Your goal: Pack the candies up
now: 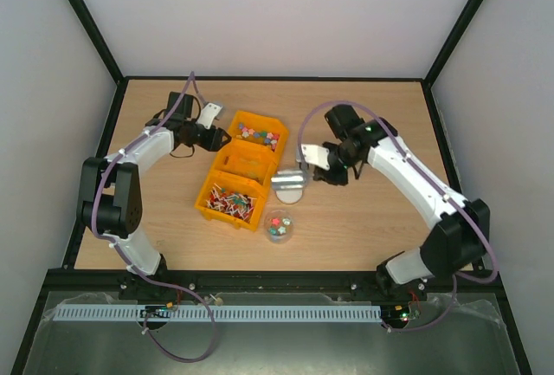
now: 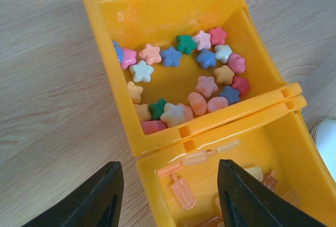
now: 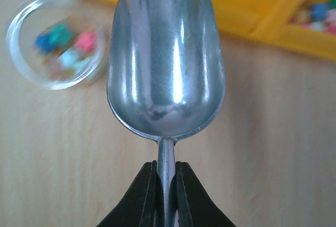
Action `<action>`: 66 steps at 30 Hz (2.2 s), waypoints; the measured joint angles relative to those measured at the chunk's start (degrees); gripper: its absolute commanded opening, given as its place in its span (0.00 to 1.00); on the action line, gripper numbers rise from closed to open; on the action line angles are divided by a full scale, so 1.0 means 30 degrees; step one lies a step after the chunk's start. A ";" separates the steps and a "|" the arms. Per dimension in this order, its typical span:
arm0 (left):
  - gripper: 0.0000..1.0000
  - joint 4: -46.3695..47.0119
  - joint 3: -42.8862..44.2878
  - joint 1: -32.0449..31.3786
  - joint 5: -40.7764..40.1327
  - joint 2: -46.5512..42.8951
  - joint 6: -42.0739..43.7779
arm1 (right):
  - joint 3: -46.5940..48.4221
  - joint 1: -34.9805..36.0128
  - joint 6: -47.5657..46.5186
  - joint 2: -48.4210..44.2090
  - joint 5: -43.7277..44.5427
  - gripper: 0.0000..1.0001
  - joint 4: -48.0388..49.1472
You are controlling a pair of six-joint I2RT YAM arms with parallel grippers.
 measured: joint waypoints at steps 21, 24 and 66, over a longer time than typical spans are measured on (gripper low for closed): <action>0.51 -0.0044 0.0321 0.0255 -0.0277 0.0525 0.0189 | 1.5599 -0.0226 0.6360 1.4076 0.3949 0.02 0.1392; 0.51 0.0000 0.0415 0.0255 -0.0284 0.0794 0.0168 | 1.6415 -0.0131 0.5858 1.4943 0.4160 0.01 0.0444; 0.46 0.0947 0.2543 -0.0568 0.0080 0.3825 0.0991 | 2.0057 0.2208 0.8393 1.9832 0.5158 0.01 0.1705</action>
